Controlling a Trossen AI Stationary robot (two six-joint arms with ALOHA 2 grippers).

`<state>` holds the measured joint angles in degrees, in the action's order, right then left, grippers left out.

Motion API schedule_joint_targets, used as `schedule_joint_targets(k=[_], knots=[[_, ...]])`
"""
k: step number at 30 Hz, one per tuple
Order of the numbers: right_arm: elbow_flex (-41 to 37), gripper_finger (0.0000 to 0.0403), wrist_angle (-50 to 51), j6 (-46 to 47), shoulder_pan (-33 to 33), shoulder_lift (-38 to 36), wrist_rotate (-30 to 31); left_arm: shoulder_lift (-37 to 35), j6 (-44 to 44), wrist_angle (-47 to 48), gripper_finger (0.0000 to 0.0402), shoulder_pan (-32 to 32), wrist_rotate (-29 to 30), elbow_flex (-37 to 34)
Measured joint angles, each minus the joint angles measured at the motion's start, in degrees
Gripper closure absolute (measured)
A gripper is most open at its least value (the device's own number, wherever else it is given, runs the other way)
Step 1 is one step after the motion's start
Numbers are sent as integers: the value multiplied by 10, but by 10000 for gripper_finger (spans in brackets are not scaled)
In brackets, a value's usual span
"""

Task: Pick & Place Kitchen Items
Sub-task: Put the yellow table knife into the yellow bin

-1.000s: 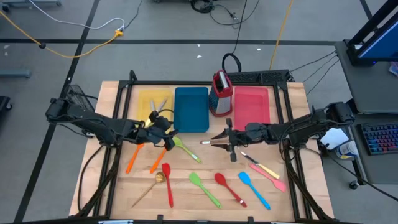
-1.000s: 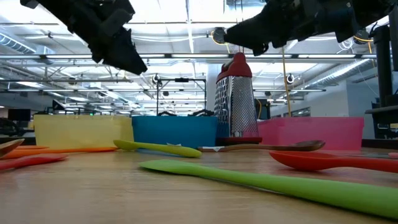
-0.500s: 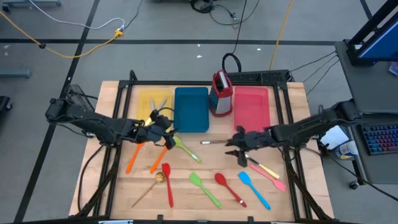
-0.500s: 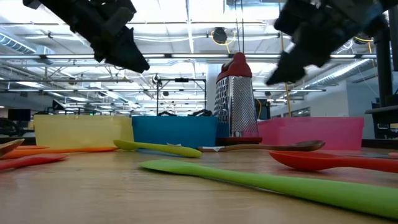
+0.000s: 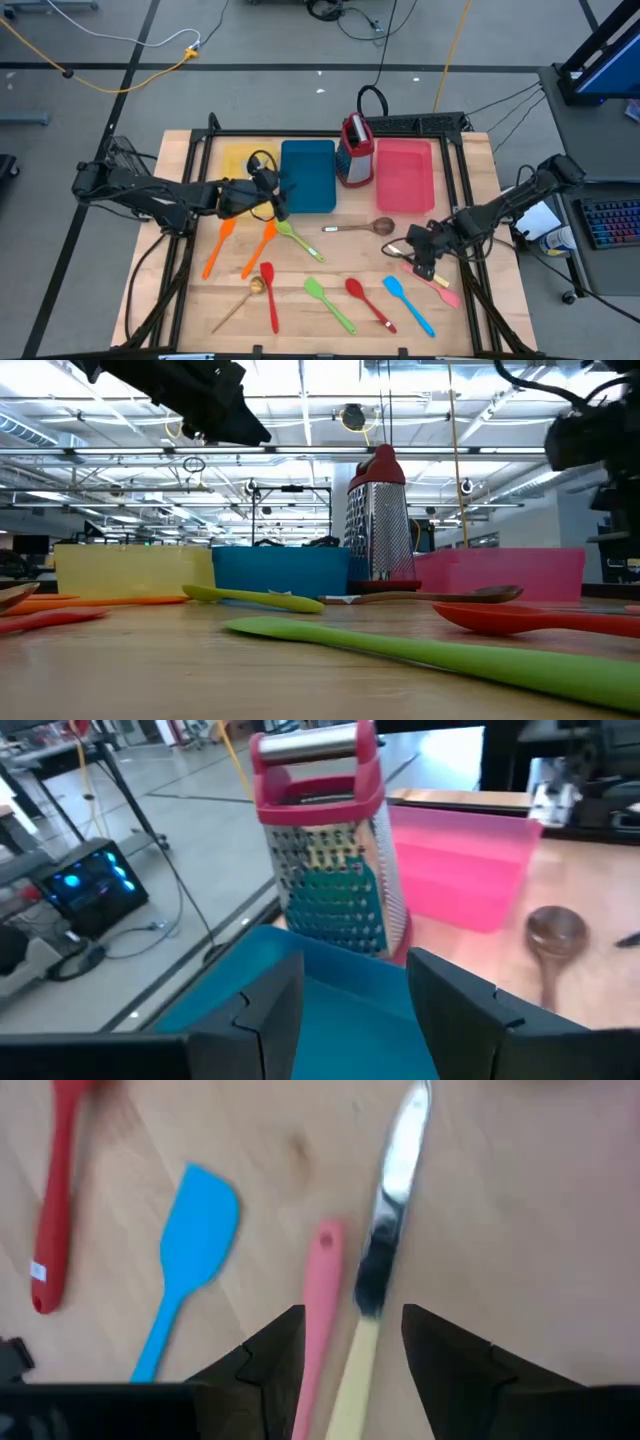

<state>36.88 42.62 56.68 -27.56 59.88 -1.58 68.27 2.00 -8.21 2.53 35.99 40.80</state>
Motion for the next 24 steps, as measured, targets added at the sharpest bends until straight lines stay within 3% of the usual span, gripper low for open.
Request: schedule_joint_targets(k=[11, 24], knots=[[0, 243, 26, 138, -84, 47, 1, 0, -2, 8, 218, -42, -2, 0], [0, 243, 5, 135, -109, 158, -2, 0, 14, 37, 218, -55, -2, 0]])
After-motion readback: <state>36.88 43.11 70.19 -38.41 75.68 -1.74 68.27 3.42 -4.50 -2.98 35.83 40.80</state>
